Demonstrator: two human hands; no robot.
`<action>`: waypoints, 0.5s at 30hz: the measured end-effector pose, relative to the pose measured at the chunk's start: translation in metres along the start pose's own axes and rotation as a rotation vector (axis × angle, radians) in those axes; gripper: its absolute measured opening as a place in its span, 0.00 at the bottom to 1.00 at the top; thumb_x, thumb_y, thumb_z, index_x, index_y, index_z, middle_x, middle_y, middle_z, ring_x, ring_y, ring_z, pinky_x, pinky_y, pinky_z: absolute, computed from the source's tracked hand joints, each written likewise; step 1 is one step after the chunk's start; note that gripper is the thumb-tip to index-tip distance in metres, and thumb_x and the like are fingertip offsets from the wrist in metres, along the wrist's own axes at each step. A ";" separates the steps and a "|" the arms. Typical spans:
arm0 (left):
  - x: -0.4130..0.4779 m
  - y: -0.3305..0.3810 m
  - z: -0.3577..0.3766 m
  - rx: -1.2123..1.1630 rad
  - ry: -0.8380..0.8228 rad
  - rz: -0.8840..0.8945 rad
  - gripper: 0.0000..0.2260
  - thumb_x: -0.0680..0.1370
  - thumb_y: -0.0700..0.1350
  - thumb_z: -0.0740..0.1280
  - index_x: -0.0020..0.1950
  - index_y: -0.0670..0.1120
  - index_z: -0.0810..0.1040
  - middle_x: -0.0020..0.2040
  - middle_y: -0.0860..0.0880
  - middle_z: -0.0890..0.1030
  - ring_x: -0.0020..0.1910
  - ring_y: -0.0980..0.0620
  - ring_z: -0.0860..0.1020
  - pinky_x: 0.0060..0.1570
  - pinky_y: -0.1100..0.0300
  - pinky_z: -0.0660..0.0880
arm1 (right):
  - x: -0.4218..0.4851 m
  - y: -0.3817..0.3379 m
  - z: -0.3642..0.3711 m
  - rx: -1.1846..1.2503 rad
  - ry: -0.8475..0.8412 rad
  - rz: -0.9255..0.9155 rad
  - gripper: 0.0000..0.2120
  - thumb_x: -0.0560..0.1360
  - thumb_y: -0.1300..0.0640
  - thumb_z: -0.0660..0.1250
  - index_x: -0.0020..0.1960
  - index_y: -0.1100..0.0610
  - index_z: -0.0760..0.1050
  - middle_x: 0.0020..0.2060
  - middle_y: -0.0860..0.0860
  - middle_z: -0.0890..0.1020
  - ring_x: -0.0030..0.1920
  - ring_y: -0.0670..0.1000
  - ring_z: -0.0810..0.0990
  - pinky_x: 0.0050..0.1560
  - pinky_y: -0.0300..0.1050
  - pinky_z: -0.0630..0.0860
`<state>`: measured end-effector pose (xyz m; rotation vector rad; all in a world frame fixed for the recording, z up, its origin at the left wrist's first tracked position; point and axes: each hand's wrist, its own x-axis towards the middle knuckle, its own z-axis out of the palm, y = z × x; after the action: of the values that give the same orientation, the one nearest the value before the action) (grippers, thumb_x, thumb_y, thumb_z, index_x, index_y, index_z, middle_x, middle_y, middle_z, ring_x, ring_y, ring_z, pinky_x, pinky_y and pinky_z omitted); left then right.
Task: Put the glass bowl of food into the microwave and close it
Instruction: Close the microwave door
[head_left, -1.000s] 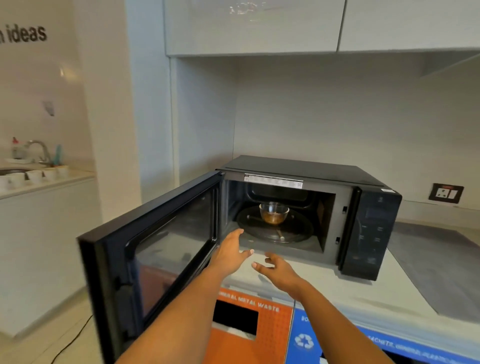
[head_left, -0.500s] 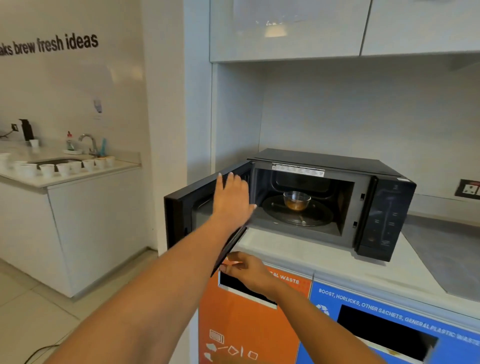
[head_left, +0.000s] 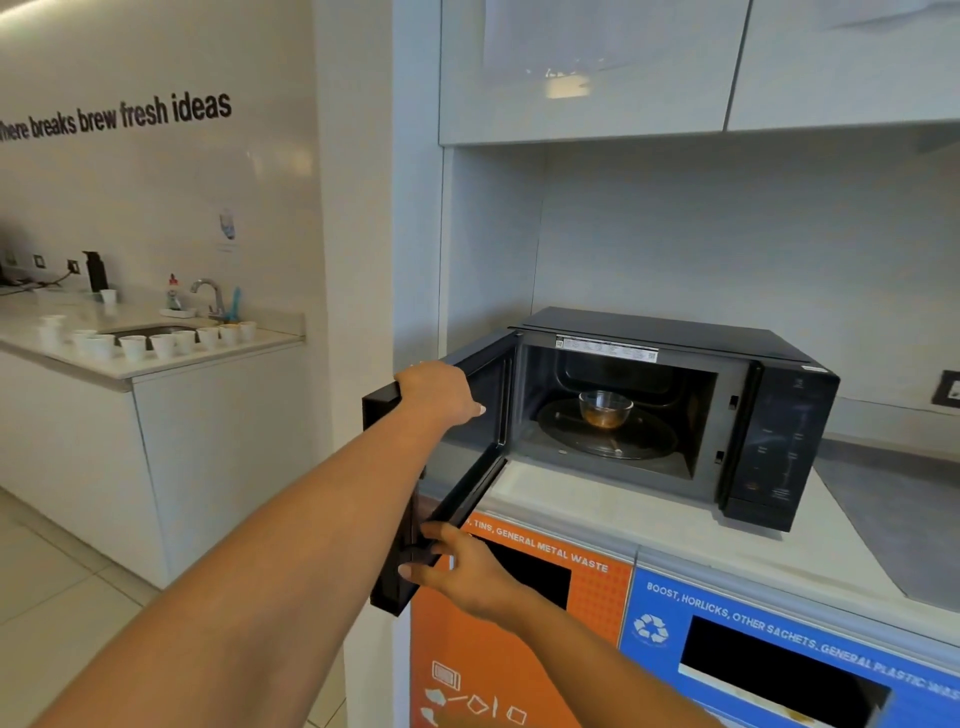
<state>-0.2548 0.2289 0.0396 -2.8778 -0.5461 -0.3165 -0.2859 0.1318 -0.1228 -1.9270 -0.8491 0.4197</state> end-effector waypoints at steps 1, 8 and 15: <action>-0.001 0.002 -0.003 0.011 0.002 0.019 0.27 0.76 0.64 0.58 0.60 0.43 0.75 0.57 0.45 0.79 0.56 0.46 0.77 0.46 0.56 0.71 | -0.001 0.001 0.000 -0.014 0.014 -0.004 0.28 0.72 0.49 0.69 0.68 0.53 0.65 0.67 0.50 0.71 0.66 0.48 0.69 0.60 0.38 0.65; -0.002 0.038 -0.019 0.171 0.081 0.105 0.27 0.75 0.67 0.55 0.50 0.44 0.77 0.51 0.46 0.80 0.51 0.47 0.79 0.43 0.58 0.73 | -0.026 0.021 -0.019 -0.068 0.207 -0.061 0.28 0.67 0.44 0.71 0.64 0.51 0.69 0.61 0.48 0.74 0.57 0.43 0.72 0.50 0.28 0.68; -0.006 0.099 -0.037 0.105 0.095 0.167 0.34 0.70 0.73 0.53 0.50 0.45 0.79 0.43 0.47 0.77 0.50 0.46 0.79 0.41 0.58 0.71 | -0.064 0.052 -0.070 -0.031 0.363 -0.028 0.24 0.65 0.42 0.73 0.56 0.51 0.73 0.51 0.46 0.81 0.51 0.45 0.80 0.52 0.42 0.78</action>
<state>-0.2290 0.1283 0.0589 -2.7672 -0.2944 -0.3837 -0.2686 0.0262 -0.1386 -1.9385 -0.6454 0.0346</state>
